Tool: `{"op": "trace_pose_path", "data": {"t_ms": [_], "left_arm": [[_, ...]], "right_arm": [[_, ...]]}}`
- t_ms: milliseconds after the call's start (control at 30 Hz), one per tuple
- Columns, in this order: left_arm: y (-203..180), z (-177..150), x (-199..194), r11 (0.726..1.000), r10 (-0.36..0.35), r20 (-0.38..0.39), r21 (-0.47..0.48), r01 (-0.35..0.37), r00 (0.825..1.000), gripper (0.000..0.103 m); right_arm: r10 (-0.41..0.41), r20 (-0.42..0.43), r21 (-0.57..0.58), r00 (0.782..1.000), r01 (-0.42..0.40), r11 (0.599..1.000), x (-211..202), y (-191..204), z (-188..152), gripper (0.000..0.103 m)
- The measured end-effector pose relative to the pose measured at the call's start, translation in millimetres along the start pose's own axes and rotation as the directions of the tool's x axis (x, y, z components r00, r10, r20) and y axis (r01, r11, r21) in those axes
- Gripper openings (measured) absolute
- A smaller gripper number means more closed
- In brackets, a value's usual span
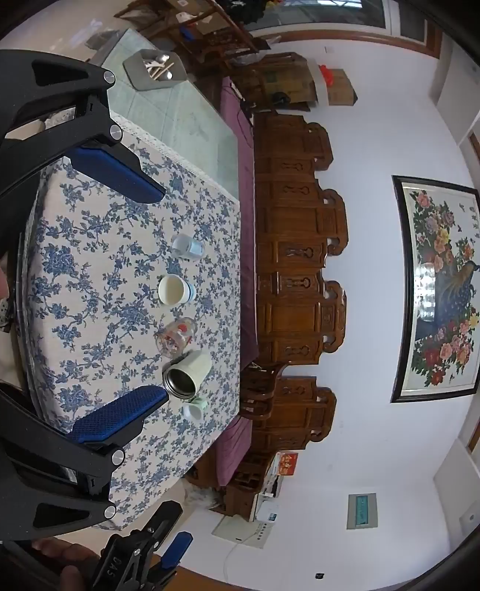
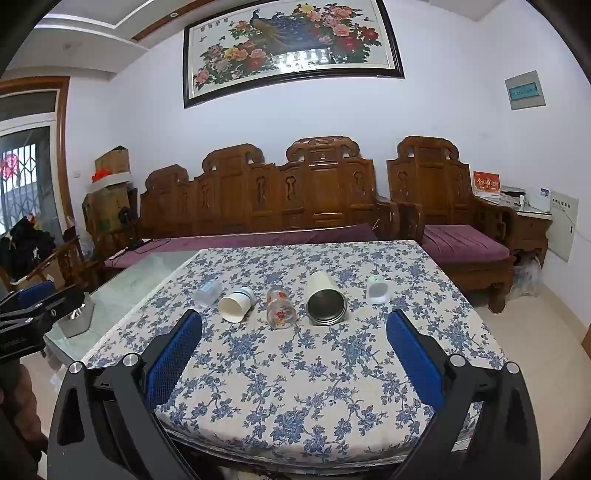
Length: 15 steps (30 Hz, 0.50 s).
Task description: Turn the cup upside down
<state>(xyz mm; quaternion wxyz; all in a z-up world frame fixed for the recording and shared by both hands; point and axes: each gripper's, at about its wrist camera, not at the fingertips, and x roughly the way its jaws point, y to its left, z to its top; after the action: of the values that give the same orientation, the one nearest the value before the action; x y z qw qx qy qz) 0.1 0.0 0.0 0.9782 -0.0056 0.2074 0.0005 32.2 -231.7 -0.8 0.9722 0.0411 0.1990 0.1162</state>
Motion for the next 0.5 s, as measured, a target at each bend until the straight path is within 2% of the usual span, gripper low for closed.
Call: {"op": "trace_pose_path", "data": {"t_ms": [500], "left_arm": [[-0.2, -0.1, -0.1, 1.000, 0.002, 0.000, 0.005, -0.002, 1.000, 0.095]], "right_arm": [[0.010, -0.004, -0.002, 1.000, -0.010, 1.000, -7.5, 14.5, -5.3, 0.100]]}}
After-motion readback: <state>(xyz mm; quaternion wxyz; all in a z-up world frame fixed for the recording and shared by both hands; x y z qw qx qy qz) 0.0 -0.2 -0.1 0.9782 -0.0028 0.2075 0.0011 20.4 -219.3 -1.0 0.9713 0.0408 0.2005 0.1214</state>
